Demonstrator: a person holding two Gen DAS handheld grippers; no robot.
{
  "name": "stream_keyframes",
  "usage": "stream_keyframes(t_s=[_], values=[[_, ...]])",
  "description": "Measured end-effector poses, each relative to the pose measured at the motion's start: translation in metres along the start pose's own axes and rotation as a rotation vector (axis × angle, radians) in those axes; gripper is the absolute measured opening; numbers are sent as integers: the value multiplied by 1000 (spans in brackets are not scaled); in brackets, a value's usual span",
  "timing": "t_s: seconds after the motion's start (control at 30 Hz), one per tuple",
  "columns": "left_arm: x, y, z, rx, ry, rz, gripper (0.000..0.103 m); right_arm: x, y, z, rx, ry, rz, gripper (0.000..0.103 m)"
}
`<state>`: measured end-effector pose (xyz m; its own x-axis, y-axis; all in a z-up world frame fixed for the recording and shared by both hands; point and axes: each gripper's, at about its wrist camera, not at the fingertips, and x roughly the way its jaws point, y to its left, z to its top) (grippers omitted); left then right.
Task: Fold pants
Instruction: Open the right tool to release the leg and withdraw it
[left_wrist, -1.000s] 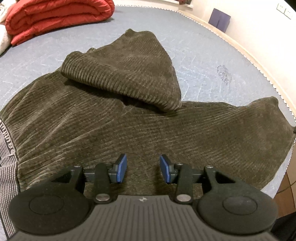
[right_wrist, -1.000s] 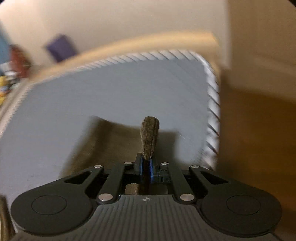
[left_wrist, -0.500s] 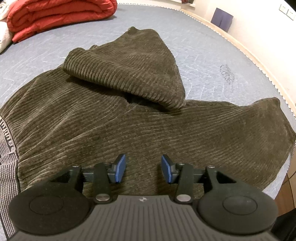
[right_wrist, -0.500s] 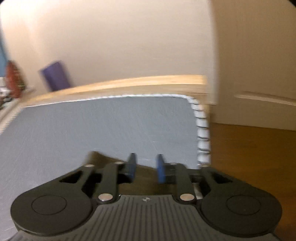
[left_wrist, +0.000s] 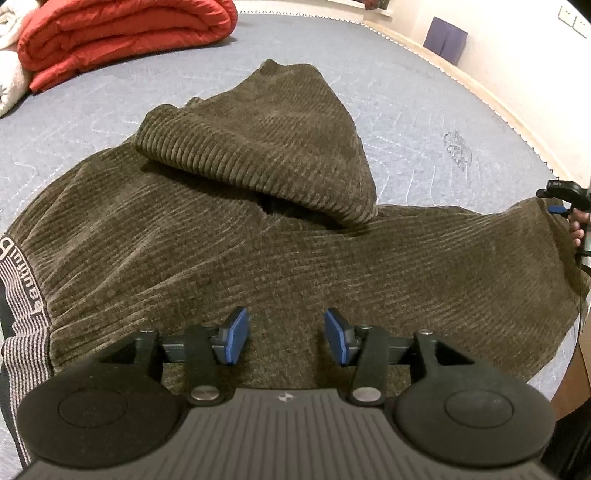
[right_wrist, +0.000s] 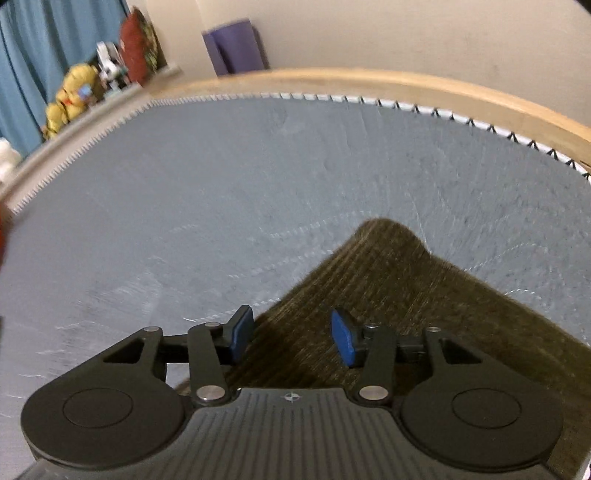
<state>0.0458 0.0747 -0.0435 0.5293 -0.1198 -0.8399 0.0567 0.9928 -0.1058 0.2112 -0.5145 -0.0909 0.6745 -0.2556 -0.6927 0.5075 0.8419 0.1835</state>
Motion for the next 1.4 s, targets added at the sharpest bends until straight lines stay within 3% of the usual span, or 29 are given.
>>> stream_keyframes(t_s=[0.13, 0.3, 0.37, 0.43, 0.53, 0.7, 0.8, 0.9, 0.97, 1.0, 1.1, 1.13, 1.17, 1.4], values=[[1, 2, 2, 1, 1, 4, 52, 11, 20, 0, -80, -11, -98, 49], [2, 5, 3, -3, 3, 6, 52, 15, 35, 1, -111, -20, -224, 17], [1, 7, 3, -6, 1, 8, 52, 15, 35, 2, -96, -27, -233, 7], [1, 8, 3, -7, -1, 7, 52, 13, 30, 4, -52, -47, -220, 5], [-2, 8, 2, -5, -7, 4, 52, 0, 15, 14, 52, -156, -131, 5], [-9, 13, 0, -7, -21, -1, 52, 3, -6, 15, 142, -171, -128, 5], [-11, 19, -2, -14, -20, 5, 52, 22, -3, 5, 72, -72, -143, 8], [-11, 29, -6, -19, -16, 18, 52, 14, 3, 4, -9, -97, -152, 17], [-9, 39, -9, -31, -9, 34, 52, 1, 1, 7, 8, -118, -128, 36], [-6, 45, -11, -40, -3, 43, 52, -5, -1, 9, 9, -127, -123, 38], [8, 70, -20, -82, 44, 104, 48, -26, 0, 13, -12, -151, -80, 40], [12, 76, -24, -82, 55, 118, 36, -32, 2, 15, -23, -160, -63, 41], [11, 81, -26, -75, 43, 111, 34, -42, 4, 16, -42, -174, -44, 41], [-22, 86, -32, -132, -18, 107, 35, -130, 30, 26, -81, -277, 94, 49]])
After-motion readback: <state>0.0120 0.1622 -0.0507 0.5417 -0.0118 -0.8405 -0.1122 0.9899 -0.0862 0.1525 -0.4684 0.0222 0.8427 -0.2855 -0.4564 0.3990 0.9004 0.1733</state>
